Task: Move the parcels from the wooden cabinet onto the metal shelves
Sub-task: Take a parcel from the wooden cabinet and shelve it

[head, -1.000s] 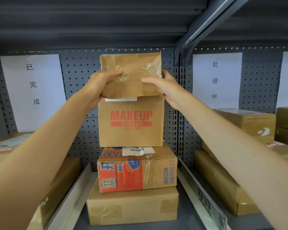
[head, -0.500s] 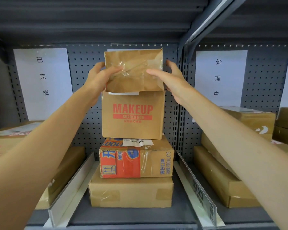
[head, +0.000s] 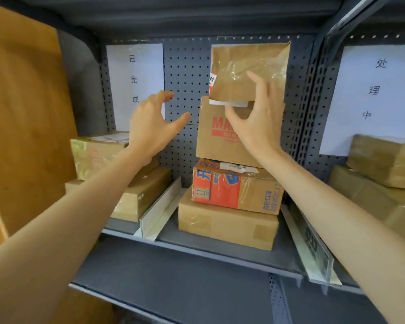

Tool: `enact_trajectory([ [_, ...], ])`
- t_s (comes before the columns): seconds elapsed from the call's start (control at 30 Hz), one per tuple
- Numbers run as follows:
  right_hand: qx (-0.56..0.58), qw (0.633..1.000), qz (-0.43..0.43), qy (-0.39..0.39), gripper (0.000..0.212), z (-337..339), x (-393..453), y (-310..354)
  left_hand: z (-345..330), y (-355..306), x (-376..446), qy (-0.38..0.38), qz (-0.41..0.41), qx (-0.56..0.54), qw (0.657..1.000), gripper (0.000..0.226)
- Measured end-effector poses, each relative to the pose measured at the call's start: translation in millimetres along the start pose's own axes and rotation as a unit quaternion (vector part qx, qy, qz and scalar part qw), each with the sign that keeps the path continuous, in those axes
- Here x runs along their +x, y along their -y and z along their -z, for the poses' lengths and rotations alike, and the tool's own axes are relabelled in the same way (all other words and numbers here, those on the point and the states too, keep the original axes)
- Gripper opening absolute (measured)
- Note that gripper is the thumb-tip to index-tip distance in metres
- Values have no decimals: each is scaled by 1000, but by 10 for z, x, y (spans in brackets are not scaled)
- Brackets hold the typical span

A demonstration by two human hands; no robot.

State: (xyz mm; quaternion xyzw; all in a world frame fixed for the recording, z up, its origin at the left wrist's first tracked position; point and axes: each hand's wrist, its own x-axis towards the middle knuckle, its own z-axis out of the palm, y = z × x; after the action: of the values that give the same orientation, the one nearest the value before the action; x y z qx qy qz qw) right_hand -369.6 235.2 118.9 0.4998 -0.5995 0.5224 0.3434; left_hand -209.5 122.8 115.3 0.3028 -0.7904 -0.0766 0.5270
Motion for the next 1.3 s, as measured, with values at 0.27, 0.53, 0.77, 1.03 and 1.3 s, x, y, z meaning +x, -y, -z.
enact_trajectory([
  [0.27, -78, 978, 89, 171, 55, -511, -470, 1089, 1101, 700, -547, 36, -19, 229, 973, 53],
  [0.53, -95, 949, 116, 277, 49, -1214, -1173, 2843, 2816, 1684, -1273, 88, 32, 369, 925, 47],
  [0.77, -63, 939, 106, 321, 47, -1817, -1776, 4280, 4151, 2473, -1839, 104, 97, 405, 903, 49],
  [1.03, -60, 920, 129, 366, 54, -2562, -2118, 5143, 4842, 3380, -1982, 110, 119, 415, 895, 48],
  [1.3, -76, 923, 84, 367, 52, -3653, -2148, 5505, 4989, 4491, -1623, 136, 87, 410, 898, 48],
])
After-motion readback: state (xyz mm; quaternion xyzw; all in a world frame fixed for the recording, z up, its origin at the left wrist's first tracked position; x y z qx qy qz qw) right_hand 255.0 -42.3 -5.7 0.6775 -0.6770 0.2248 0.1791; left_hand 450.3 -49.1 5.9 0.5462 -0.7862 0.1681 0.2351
